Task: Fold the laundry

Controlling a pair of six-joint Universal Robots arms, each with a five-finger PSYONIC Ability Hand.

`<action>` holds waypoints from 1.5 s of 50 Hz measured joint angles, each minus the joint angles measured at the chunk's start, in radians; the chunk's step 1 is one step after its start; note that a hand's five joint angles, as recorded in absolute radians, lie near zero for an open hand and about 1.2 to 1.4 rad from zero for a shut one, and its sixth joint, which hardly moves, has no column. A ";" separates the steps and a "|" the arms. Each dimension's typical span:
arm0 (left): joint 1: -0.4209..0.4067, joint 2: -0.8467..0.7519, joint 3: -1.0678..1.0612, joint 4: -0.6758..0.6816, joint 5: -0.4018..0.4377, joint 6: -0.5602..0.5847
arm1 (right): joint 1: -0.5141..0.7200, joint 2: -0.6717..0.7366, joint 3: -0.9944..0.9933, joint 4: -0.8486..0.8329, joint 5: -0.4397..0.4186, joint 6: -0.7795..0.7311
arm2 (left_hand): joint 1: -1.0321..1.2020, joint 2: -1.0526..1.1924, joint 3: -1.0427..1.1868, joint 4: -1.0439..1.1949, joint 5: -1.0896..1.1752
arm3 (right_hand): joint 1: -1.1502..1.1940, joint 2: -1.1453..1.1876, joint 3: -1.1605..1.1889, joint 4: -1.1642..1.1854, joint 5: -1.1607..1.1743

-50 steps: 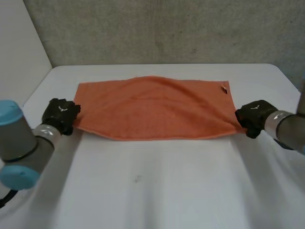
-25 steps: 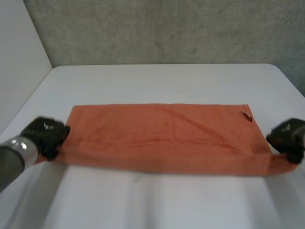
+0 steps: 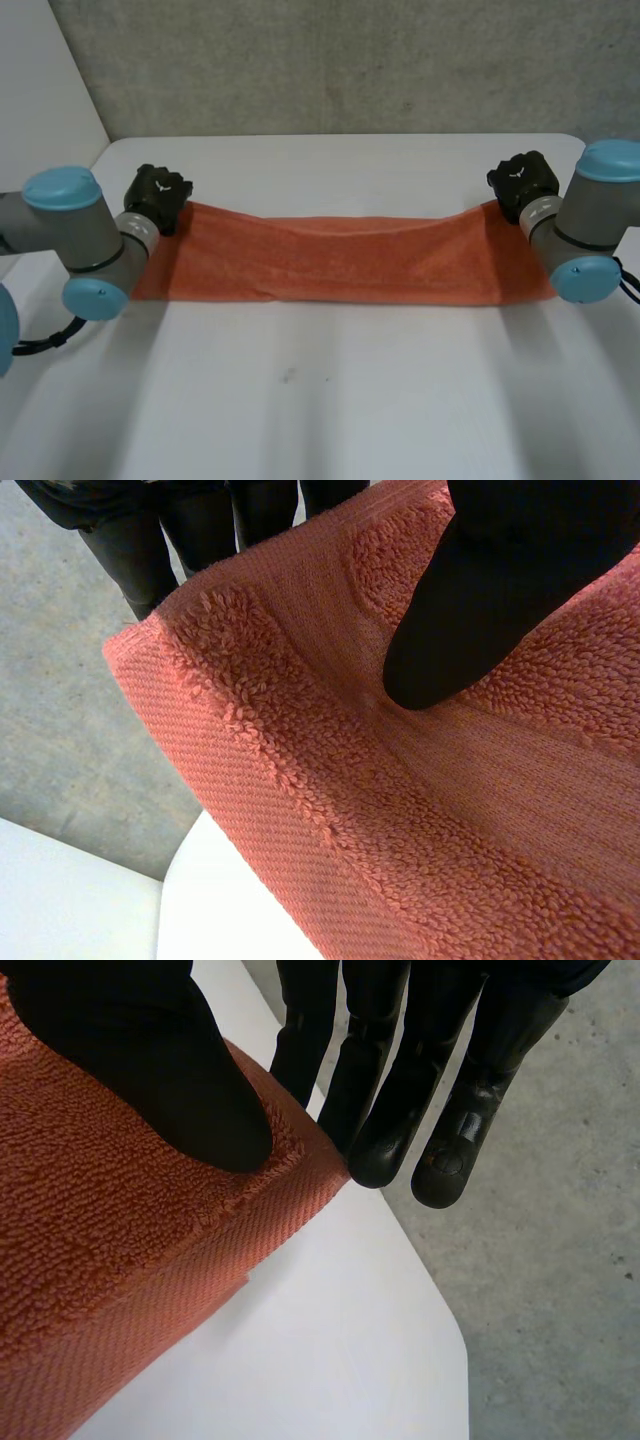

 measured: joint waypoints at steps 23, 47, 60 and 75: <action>-0.021 -0.017 0.000 0.073 -0.080 0.043 | -0.002 0.033 -0.043 -0.028 0.049 0.041 | 0.000 0.000 0.000 0.000 0.000 | 0.000 0.000 0.000 0.000 0.000; -0.069 0.113 -0.163 0.187 -0.076 0.098 | -0.008 -0.068 0.004 -0.055 0.106 0.160 | -0.948 -1.000 -0.982 -0.993 -0.917 | -0.770 -0.953 -0.974 -0.958 -0.926; -0.073 0.430 -0.505 0.181 -0.070 0.011 | -0.108 -0.444 0.367 0.114 -0.073 0.265 | -0.948 -1.000 -0.982 -0.993 -0.917 | -0.770 -0.953 -0.974 -0.958 -0.926; -0.083 0.579 -0.733 0.182 -0.018 -0.290 | -0.227 -0.445 0.590 0.241 -0.236 0.251 | -0.948 -1.000 -0.982 -0.993 -0.917 | -0.579 -0.706 -0.727 -0.734 -0.717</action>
